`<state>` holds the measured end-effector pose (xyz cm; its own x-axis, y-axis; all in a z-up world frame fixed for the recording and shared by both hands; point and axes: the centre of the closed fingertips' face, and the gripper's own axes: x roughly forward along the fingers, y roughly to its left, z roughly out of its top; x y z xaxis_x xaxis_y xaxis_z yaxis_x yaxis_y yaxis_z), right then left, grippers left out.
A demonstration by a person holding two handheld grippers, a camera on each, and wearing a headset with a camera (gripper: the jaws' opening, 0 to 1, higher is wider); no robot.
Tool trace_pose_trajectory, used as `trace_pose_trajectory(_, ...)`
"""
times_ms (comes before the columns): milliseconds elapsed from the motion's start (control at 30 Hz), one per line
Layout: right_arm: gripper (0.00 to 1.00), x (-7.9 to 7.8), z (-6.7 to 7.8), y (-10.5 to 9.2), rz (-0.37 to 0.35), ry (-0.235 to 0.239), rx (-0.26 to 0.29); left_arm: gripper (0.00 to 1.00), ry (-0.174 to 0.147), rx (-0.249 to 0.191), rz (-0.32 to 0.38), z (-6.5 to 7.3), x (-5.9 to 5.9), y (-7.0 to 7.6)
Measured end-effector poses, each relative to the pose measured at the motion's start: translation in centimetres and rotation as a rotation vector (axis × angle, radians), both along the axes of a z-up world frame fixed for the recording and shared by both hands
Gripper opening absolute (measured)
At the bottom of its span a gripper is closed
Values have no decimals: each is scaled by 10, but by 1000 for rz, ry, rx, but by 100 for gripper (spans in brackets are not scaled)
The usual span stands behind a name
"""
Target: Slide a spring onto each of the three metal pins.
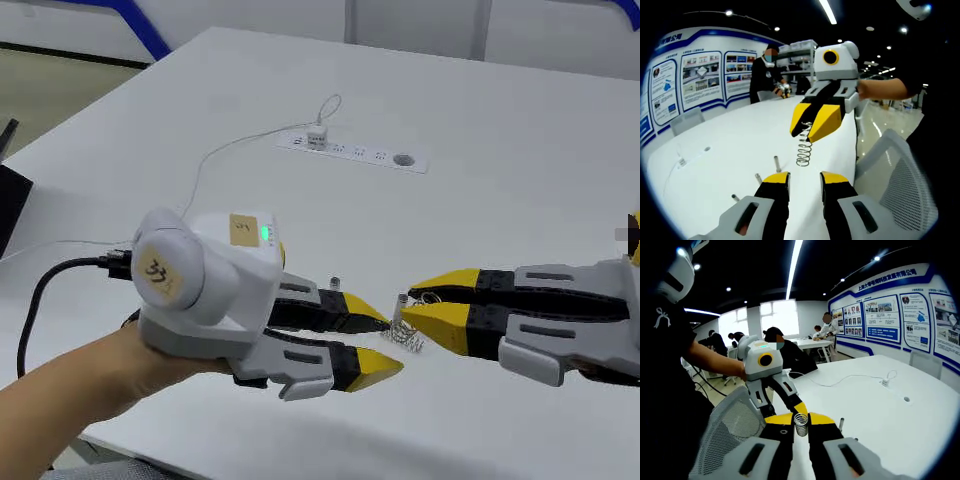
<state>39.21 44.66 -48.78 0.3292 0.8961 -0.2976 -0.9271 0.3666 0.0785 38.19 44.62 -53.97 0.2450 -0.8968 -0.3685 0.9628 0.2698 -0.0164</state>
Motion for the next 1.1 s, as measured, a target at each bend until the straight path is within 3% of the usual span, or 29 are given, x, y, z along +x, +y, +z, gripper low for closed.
trace_pose_trajectory(133,11,5,-3,-4,-19,4,-10,44,-8,2,58,-5,6,13)
trace_pose_trajectory(467,11,16,-14,-23,-99,29,-39,52,5,29,212,-25,14,63)
trace_pose_trajectory(667,11,18,-24,-32,-141,54,-57,57,43,27,284,-39,19,87)
trace_pose_trajectory(900,11,28,-32,-42,-196,74,-73,60,56,-2,353,-45,24,98)
trace_pose_trajectory(1100,11,41,-33,-52,-239,68,-85,60,79,-11,370,-49,26,100)
